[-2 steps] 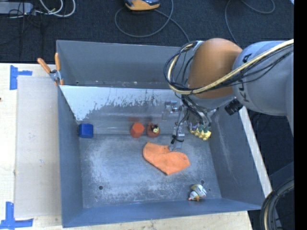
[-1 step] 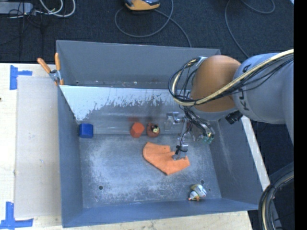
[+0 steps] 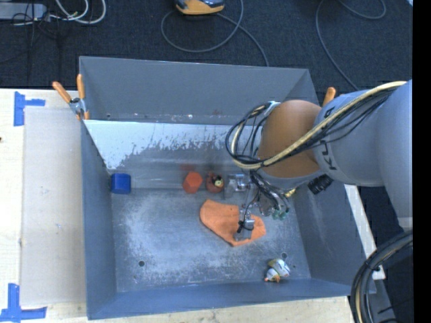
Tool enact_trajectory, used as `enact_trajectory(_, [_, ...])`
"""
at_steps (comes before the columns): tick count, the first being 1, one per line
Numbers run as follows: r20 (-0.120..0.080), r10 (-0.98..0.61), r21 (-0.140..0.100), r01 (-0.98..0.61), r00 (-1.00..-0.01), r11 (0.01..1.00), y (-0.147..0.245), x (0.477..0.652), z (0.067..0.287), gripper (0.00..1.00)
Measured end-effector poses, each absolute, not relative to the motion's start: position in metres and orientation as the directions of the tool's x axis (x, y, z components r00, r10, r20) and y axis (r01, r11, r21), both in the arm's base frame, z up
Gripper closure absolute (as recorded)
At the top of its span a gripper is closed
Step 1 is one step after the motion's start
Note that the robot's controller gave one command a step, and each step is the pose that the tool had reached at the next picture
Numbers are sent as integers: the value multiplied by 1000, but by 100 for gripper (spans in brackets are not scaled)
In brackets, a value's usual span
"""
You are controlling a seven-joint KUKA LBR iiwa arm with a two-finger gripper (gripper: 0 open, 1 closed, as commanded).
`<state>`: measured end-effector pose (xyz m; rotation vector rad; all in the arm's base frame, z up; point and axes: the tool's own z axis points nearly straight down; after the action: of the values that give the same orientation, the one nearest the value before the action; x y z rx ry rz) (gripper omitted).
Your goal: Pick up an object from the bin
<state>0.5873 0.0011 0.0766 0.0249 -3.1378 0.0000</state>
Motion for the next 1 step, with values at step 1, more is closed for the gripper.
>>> enact_trajectory(1, [-6, -112, 1, -112, -994, 994, 4, 589, 70, 100])
